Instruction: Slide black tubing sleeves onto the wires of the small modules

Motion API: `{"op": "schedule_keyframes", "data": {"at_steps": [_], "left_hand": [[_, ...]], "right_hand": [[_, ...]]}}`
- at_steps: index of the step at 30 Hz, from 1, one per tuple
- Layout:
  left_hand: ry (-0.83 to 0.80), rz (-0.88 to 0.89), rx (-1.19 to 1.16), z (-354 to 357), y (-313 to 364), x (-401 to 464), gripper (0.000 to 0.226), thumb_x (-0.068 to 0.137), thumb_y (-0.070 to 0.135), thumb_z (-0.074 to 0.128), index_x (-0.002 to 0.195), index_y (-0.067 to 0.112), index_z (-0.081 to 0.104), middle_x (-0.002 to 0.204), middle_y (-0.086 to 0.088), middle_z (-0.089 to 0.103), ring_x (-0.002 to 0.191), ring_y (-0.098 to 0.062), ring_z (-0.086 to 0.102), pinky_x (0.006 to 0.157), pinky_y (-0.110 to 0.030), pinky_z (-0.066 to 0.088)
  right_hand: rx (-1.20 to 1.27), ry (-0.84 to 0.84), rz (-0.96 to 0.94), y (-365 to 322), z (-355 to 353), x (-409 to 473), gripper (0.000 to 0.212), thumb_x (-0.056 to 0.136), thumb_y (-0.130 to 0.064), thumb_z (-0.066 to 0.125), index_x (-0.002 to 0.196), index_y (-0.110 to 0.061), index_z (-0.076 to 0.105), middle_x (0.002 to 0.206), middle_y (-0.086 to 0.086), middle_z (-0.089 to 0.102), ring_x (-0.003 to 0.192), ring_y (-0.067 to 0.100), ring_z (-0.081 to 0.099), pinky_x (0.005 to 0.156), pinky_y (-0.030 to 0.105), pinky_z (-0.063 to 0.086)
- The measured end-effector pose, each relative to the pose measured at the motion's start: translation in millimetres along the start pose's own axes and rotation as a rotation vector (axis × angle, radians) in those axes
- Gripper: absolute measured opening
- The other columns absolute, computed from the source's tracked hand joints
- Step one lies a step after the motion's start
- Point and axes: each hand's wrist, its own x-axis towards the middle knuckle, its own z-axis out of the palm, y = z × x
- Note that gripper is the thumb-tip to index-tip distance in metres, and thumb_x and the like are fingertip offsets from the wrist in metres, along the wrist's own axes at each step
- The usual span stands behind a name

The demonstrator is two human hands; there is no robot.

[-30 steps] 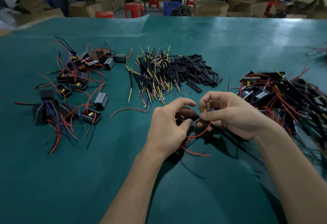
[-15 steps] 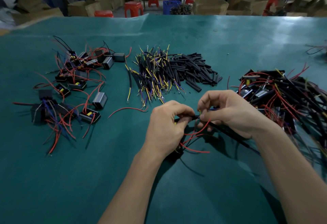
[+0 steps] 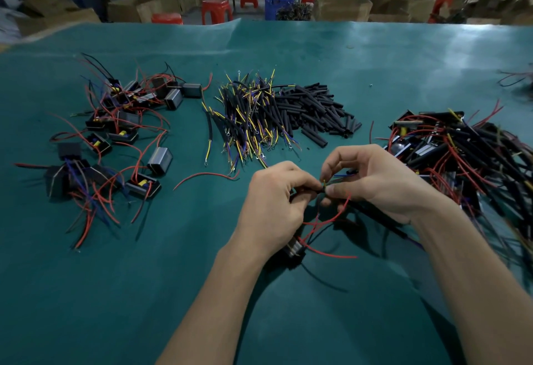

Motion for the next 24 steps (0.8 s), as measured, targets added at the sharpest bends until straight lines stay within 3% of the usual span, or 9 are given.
{"op": "schedule_keyframes", "data": {"at_steps": [5, 9, 12, 17, 19, 21, 24], "left_hand": [[-0.003, -0.021, -0.049, -0.5, 1.4, 0.0, 0.012, 0.08, 0.004, 0.08, 0.085, 0.014, 0.081, 0.081, 0.005, 0.071, 0.077, -0.003, 0.063, 0.074, -0.011, 0.044], [-0.044, -0.147, -0.136, -3.6, -1.0, -0.7, 0.025, 0.079, 0.003, 0.076, 0.097, 0.019, 0.07, 0.085, 0.01, 0.075, 0.082, -0.001, 0.068, 0.077, -0.012, 0.048], [-0.124, -0.24, -0.105, -6.3, -4.7, -1.3, 0.029, 0.076, 0.008, 0.075, 0.096, 0.023, 0.061, 0.086, 0.01, 0.074, 0.084, -0.005, 0.069, 0.078, -0.023, 0.052], [-0.126, -0.22, -0.054, -5.6, -5.3, -2.2, 0.011, 0.075, 0.011, 0.074, 0.081, 0.019, 0.069, 0.075, 0.011, 0.072, 0.069, 0.002, 0.062, 0.068, -0.013, 0.045], [-0.105, -0.207, -0.057, -4.7, -5.1, -2.7, 0.011, 0.076, 0.011, 0.073, 0.083, 0.018, 0.072, 0.077, 0.011, 0.073, 0.066, 0.006, 0.06, 0.066, -0.011, 0.042], [-0.068, -0.187, -0.046, -4.3, -4.6, -3.3, 0.012, 0.076, 0.01, 0.072, 0.085, 0.019, 0.073, 0.08, 0.011, 0.073, 0.073, 0.004, 0.062, 0.071, -0.016, 0.046], [-0.016, -0.166, 0.002, -4.3, -5.1, -3.0, 0.016, 0.078, 0.011, 0.071, 0.088, 0.023, 0.074, 0.081, 0.016, 0.07, 0.088, -0.007, 0.065, 0.081, -0.024, 0.049]], "right_hand": [[0.064, -0.045, 0.013, -0.7, -2.3, -3.0, 0.02, 0.081, 0.018, 0.069, 0.086, -0.001, 0.067, 0.085, 0.02, 0.064, 0.071, 0.032, 0.07, 0.053, 0.027, 0.055], [0.118, -0.052, -0.02, -1.1, 0.9, -1.0, 0.02, 0.076, 0.009, 0.074, 0.085, -0.008, 0.069, 0.084, 0.016, 0.063, 0.07, 0.034, 0.067, 0.053, 0.028, 0.055], [0.127, -0.045, -0.036, 0.3, 1.8, 0.4, 0.025, 0.081, 0.016, 0.069, 0.085, -0.008, 0.07, 0.083, 0.018, 0.062, 0.069, 0.032, 0.07, 0.053, 0.029, 0.055], [0.093, -0.031, -0.027, -0.2, 3.7, 1.6, 0.028, 0.08, 0.018, 0.068, 0.083, -0.01, 0.07, 0.085, 0.014, 0.061, 0.065, 0.029, 0.069, 0.051, 0.032, 0.053], [0.053, -0.009, -0.028, -1.2, 5.0, 2.3, 0.023, 0.072, 0.013, 0.07, 0.083, -0.007, 0.067, 0.086, 0.014, 0.061, 0.065, 0.029, 0.069, 0.06, 0.039, 0.05], [0.039, 0.012, -0.037, -2.3, 6.2, 2.8, 0.024, 0.067, 0.012, 0.068, 0.084, -0.005, 0.066, 0.087, 0.015, 0.062, 0.066, 0.031, 0.068, 0.067, 0.045, 0.048], [-0.004, 0.041, -0.065, -2.2, 6.5, 3.4, 0.033, 0.072, 0.025, 0.068, 0.088, -0.003, 0.067, 0.084, 0.013, 0.064, 0.071, 0.03, 0.069, 0.07, 0.044, 0.057]]}}
